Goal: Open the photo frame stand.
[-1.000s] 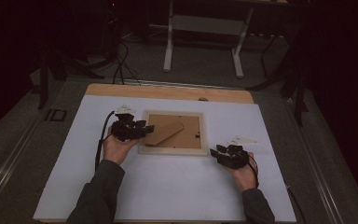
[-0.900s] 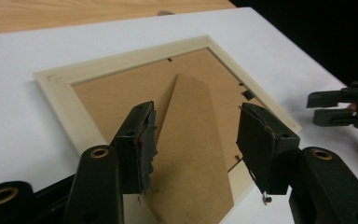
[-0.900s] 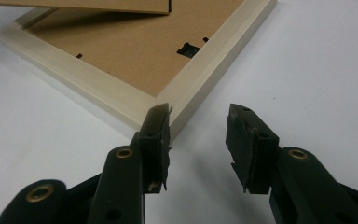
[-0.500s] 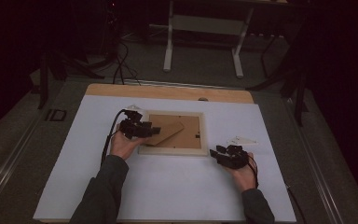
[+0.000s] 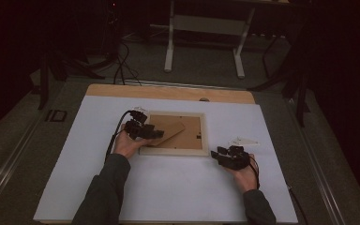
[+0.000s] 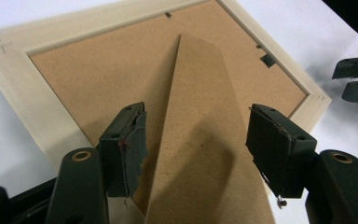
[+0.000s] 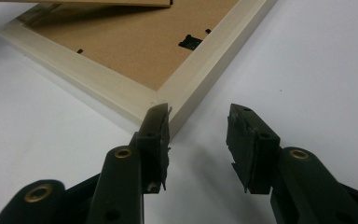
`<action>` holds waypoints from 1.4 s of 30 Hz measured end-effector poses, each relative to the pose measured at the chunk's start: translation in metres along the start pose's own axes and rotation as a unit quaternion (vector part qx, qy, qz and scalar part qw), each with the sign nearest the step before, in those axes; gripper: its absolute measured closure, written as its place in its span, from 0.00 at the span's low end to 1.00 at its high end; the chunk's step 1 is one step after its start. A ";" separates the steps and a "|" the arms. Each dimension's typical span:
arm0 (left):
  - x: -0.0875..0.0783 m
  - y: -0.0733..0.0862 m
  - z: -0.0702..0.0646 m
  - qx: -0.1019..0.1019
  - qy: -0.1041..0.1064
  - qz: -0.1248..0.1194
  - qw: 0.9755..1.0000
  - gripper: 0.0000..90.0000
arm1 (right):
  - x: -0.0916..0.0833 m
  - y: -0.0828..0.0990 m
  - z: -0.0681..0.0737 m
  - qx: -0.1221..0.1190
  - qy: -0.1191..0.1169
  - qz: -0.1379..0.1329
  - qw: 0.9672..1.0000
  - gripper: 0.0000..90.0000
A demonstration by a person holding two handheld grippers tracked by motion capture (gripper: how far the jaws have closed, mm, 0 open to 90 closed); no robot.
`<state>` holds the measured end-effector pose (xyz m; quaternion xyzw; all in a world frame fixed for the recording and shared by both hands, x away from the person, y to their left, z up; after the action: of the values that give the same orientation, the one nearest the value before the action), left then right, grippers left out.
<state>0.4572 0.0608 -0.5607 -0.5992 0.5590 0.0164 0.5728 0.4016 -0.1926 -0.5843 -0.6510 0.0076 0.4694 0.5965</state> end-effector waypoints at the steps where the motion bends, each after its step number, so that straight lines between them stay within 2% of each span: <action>1: 0.003 0.001 -0.001 -0.001 0.017 -0.001 1.000 0.44 | 0.000 0.000 0.000 -0.001 0.000 0.001 1.000 0.65; 7: 0.008 0.003 -0.003 0.017 0.021 0.015 1.000 0.44 | 0.001 0.001 -0.001 0.001 -0.001 0.002 1.000 0.65; 13: 0.017 0.003 -0.006 0.021 0.018 0.030 0.999 0.44 | 0.001 0.001 0.000 0.000 -0.002 0.003 1.000 0.64; 19: 0.020 0.003 -0.004 0.012 0.023 0.035 0.999 0.45 | 0.001 0.001 0.000 0.001 -0.002 0.002 1.000 0.64; 24: 0.023 0.005 -0.006 0.002 0.039 0.042 0.998 0.44 | 0.002 0.002 0.000 0.001 -0.003 0.005 1.000 0.64; 25: 0.025 0.006 -0.006 0.005 0.032 0.045 0.998 0.44 | 0.002 0.002 0.001 0.000 -0.002 0.004 1.000 0.64; 31: 0.027 0.007 -0.006 0.006 0.026 0.051 0.998 0.44 | 0.001 0.002 0.000 0.002 -0.001 0.003 1.000 0.64; 37: 0.028 0.007 -0.007 0.001 0.033 0.054 0.998 0.43 | 0.001 0.002 0.000 0.002 -0.002 0.004 1.000 0.64; 42: 0.030 0.007 -0.007 0.008 0.022 0.057 0.998 0.43 | 0.001 0.002 -0.001 0.004 -0.002 0.003 1.000 0.63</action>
<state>0.4598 0.0384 -0.5828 -0.5621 0.6044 0.0313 0.5637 0.4015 -0.1929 -0.5870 -0.6480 0.0104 0.4725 0.5973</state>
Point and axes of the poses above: each handheld gripper's, and its own axes: x roughly forward along the jaws, y roughly out of its underside, z roughly to its left, the point moved 10 cm from there along x, roughly forward along the jaws, and after that the axes turned 1 degree about z, right-handed, at the moved point
